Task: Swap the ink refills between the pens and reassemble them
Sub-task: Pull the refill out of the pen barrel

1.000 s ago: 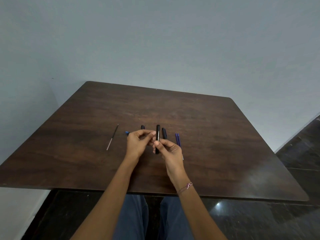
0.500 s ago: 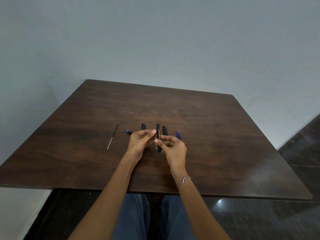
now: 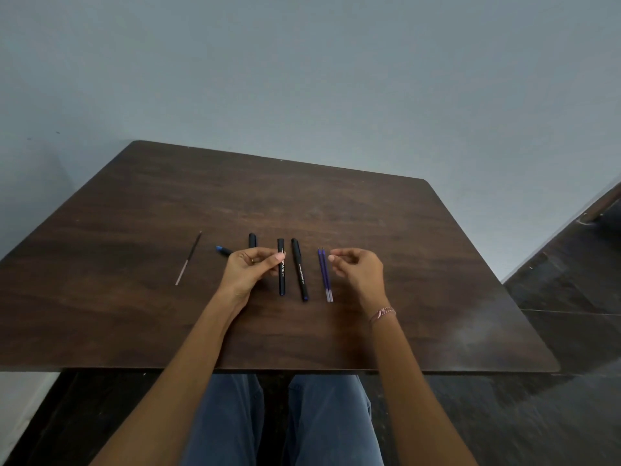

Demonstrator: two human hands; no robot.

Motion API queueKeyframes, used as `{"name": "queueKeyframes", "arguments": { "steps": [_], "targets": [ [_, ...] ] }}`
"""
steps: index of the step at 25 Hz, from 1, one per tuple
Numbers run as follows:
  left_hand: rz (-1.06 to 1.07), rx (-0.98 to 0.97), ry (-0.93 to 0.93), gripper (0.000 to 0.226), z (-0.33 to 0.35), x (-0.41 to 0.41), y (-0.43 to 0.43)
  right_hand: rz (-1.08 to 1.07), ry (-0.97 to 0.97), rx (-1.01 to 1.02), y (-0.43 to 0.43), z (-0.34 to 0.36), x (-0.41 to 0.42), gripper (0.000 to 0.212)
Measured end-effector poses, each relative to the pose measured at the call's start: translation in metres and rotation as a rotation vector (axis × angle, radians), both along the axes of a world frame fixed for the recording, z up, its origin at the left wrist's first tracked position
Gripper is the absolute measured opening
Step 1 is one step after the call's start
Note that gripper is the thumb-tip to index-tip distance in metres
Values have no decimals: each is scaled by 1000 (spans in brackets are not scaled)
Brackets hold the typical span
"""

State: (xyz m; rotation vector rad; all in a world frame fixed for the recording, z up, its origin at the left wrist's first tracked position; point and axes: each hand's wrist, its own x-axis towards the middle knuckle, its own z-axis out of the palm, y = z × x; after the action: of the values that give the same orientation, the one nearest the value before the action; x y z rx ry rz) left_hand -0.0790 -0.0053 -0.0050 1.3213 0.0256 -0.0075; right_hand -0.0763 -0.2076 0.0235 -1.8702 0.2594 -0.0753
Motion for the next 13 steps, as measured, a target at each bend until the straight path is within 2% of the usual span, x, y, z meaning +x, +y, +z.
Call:
{"name": "queueKeyframes", "arguments": {
  "steps": [4, 8, 13],
  "targets": [
    [-16, 36, -16, 6, 0, 0, 0, 6, 100, -110, -12, -8, 20, 19],
    [-16, 56, -34, 5, 1, -1, -1, 49, 122, -241, -11, -6, 30, 13],
    [-22, 71, -53, 6, -2, -1, 1, 56, 172, -303, -8, -9, 36, 14]
  ]
}}
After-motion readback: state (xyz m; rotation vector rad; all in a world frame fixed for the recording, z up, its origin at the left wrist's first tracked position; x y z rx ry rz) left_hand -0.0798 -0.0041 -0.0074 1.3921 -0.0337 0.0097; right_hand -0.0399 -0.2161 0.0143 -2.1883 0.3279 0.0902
